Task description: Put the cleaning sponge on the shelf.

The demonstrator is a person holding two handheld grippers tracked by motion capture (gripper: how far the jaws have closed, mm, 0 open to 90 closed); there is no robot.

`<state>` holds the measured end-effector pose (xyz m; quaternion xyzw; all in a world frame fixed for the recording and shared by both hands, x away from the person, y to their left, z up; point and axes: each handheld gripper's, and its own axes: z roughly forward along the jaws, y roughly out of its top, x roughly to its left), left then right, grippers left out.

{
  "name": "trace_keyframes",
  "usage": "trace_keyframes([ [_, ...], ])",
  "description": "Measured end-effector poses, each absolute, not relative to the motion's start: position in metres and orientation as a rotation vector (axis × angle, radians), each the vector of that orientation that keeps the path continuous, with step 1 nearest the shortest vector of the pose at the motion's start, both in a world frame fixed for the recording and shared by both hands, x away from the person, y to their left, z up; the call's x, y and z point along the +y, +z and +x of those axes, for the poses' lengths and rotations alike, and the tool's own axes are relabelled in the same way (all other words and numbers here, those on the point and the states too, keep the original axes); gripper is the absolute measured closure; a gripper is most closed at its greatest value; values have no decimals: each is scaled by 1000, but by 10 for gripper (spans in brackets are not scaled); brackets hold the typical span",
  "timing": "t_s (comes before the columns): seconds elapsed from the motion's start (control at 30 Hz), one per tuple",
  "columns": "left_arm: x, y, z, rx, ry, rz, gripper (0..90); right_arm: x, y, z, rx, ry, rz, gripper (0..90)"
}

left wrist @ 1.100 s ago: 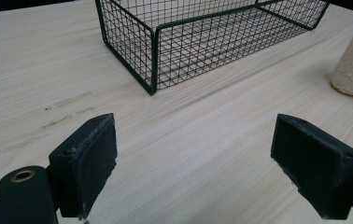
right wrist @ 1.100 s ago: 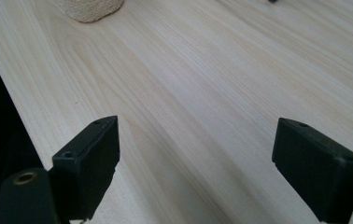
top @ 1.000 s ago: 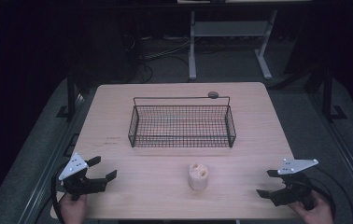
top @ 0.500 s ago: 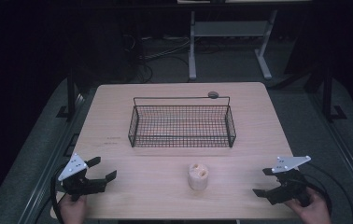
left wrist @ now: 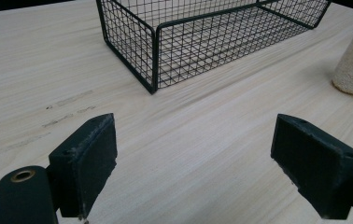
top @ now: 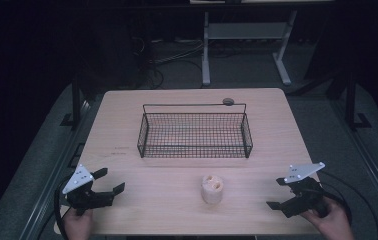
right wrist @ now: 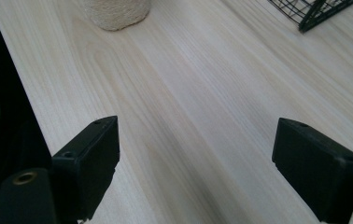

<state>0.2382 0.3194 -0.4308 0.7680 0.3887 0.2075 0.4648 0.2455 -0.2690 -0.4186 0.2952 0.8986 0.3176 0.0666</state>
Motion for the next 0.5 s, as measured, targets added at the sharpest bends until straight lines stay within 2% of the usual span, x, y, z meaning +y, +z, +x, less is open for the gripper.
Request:
trace_keyframes([
  [0.5, 322, -431, 238, 961, 511, 1873, 139, -249, -404, 255, 2756, 897, 790, 145],
])
